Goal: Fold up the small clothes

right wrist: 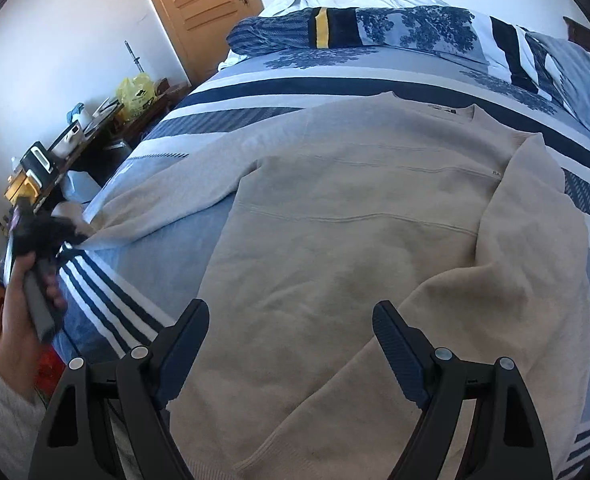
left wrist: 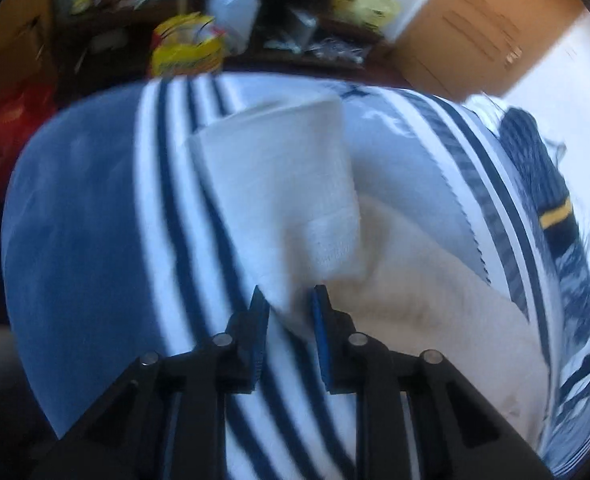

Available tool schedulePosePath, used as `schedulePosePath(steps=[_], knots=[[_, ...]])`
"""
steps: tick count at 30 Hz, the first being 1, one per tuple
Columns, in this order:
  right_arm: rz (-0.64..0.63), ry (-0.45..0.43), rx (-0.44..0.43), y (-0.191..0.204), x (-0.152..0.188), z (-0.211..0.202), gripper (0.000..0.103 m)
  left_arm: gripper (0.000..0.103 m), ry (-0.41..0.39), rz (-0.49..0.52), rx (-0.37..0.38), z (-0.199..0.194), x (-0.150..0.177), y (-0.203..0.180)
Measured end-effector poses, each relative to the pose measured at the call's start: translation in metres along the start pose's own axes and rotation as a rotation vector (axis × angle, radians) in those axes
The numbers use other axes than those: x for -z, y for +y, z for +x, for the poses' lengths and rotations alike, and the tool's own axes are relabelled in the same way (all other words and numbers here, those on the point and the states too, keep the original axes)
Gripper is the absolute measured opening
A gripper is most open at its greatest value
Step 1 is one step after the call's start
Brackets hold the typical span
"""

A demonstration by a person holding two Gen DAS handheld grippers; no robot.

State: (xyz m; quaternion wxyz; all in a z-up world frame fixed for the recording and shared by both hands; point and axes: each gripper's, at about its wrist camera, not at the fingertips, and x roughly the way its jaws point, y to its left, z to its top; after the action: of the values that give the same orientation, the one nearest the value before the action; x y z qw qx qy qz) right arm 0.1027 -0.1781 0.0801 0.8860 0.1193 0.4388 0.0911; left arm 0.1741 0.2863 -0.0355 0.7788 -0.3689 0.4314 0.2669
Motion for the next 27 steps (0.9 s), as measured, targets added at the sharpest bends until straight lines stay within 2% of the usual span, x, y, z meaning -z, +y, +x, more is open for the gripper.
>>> schedulePosePath(steps=[2,4,6,8,10,14,16,17,18,19,20,22,24,27], knots=[[-0.004,0.006,-0.005,0.004,0.001,-0.002,0.088,0.032,0.032,0.012,0.008,0.006,0.003,-0.001],[-0.017,0.007,-0.006,0.007,0.002,-0.005,0.088,0.039,0.028,0.038,0.021,0.007,0.002,-0.005],[-0.039,0.003,0.002,0.012,0.002,-0.011,0.087,0.055,0.012,-0.004,0.068,0.004,-0.001,0.001],[-0.054,-0.001,0.008,0.016,0.003,-0.016,0.088,0.062,0.012,-0.063,0.121,0.003,-0.002,0.012],[-0.063,-0.002,0.009,0.018,0.003,-0.018,0.088,0.063,0.014,-0.101,0.154,0.007,-0.005,0.018],[-0.062,0.009,0.011,0.022,0.003,-0.016,0.088,0.063,-0.008,-0.101,0.136,0.018,-0.018,0.013],[-0.068,0.016,0.009,0.025,0.002,-0.014,0.087,0.043,-0.030,-0.096,0.106,0.021,-0.026,0.010],[-0.074,0.019,0.011,0.027,0.001,-0.013,0.087,0.015,-0.044,-0.081,0.078,0.024,-0.032,0.010],[-0.081,0.017,0.016,0.029,0.000,-0.013,0.087,0.006,-0.041,-0.061,0.054,0.026,-0.035,0.007],[-0.086,0.015,0.016,0.030,0.000,-0.013,0.087,0.006,-0.043,-0.046,0.056,0.025,-0.035,0.006],[-0.090,0.016,0.015,0.032,0.000,-0.013,0.087,0.003,-0.080,-0.024,0.071,0.017,-0.032,0.004],[-0.095,0.011,0.021,0.035,0.000,-0.012,0.088,0.003,-0.167,0.079,0.088,-0.009,-0.019,-0.010],[-0.080,0.010,0.015,0.034,0.000,-0.012,0.087,0.003,-0.259,0.196,0.140,-0.042,-0.003,-0.031],[-0.023,0.004,-0.025,0.026,-0.001,-0.014,0.087,0.003,-0.404,0.426,0.232,-0.101,0.032,-0.073]])
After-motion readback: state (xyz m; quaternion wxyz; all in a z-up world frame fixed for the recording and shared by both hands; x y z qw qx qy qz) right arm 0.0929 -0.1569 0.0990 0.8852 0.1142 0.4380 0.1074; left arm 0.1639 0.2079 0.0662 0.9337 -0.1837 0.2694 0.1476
